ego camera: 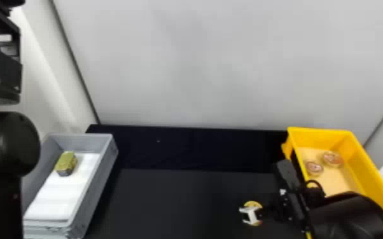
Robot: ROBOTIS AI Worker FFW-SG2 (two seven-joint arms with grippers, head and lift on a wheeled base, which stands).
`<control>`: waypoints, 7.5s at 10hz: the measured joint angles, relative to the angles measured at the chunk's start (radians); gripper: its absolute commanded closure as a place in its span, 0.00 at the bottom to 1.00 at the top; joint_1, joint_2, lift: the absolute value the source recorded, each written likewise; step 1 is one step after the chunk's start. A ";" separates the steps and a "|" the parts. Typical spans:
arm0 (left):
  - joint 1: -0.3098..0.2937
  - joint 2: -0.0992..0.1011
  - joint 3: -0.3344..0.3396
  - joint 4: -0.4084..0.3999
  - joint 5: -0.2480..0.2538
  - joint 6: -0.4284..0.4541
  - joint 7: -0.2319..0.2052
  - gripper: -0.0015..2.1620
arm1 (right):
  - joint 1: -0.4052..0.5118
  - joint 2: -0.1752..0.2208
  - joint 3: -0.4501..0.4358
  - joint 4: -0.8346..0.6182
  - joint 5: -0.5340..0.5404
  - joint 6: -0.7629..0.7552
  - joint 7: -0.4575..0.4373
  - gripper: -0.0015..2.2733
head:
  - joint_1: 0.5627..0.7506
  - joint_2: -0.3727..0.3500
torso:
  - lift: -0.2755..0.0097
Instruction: Pick up the round yellow can and place it in the yellow rectangular box
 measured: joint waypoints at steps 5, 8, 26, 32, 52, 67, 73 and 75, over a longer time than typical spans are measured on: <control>0.000 -0.002 0.000 -0.001 0.000 -0.002 0.000 0.07 | 0.009 0.001 0.000 0.023 0.000 -0.011 0.007 0.03 | 0.53 0.59 | 0.94; 0.000 -0.002 0.000 -0.002 0.000 -0.003 0.000 0.07 | 0.014 0.001 -0.005 0.029 0.000 -0.018 0.010 0.03 | 0.53 0.59 | 0.94; 0.003 -0.005 -0.002 -0.008 0.004 0.005 0.000 0.07 | 0.034 0.000 -0.019 -0.040 0.072 0.061 0.104 0.31 | 0.53 0.59 | 0.94; -0.002 0.021 -0.011 -0.031 -0.015 0.082 0.000 0.07 | 0.013 -0.008 -0.037 -0.408 0.105 0.266 0.085 0.31 | 0.53 0.59 | 0.94; -0.009 0.040 -0.001 -0.040 -0.031 0.103 -0.013 0.07 | 0.065 -0.141 -0.493 -0.335 -0.065 0.115 -0.147 0.31 | 0.53 0.59 | 0.94; -0.015 0.037 -0.015 -0.027 -0.031 0.094 -0.014 0.07 | 0.036 -0.206 -0.445 0.087 -0.250 -0.003 -0.210 0.31 | 0.53 0.59 | 0.94; -0.021 0.037 -0.018 -0.025 -0.029 0.094 -0.016 0.07 | 0.014 -0.209 -0.438 0.105 -0.278 0.008 -0.208 0.02 | 0.53 0.59 | 0.94; -0.022 0.037 -0.018 -0.025 -0.029 0.094 -0.017 0.07 | 0.010 -0.214 -0.434 0.096 -0.288 0.009 -0.203 0.03 | 0.53 0.59 | 0.94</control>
